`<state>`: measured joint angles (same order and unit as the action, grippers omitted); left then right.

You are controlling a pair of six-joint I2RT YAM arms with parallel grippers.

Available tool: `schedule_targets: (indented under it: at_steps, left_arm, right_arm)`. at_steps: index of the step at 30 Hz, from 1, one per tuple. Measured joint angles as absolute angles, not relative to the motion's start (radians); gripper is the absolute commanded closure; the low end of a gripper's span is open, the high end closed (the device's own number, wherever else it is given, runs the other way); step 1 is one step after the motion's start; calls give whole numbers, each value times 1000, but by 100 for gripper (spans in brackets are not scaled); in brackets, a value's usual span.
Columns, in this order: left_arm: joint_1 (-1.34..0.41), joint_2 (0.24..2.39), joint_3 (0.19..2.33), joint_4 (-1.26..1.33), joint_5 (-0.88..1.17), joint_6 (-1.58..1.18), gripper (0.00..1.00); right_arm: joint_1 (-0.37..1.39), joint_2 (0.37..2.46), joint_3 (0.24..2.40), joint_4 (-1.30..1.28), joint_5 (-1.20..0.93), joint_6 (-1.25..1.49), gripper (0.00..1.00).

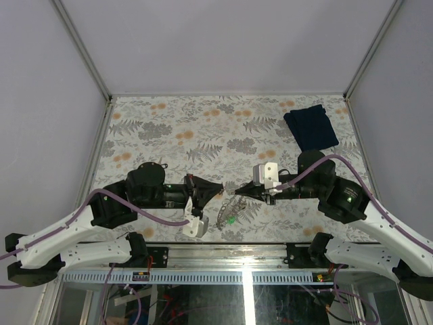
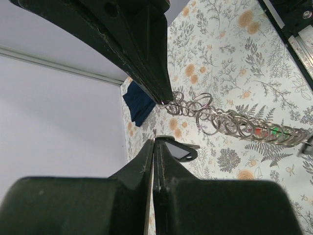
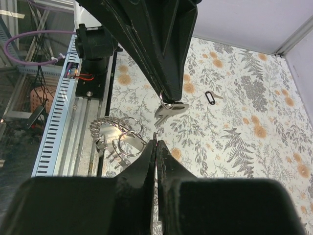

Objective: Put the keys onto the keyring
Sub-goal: Insert the key onto the keyring.

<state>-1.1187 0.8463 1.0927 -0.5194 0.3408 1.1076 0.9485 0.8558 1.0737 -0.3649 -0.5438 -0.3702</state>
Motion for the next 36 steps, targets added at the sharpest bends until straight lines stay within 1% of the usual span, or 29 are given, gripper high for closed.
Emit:
schedule_targets:
  at_steps: [17,36]
  left_arm:
    - [-1119,862,1086,-532,402,1108,100]
    - [-1119,866,1086,-535,438,1113,100]
  right_arm:
    - [947,915,1098,-352,-665,-369,100]
    - [947,917,1102,-346,-672,-362,100]
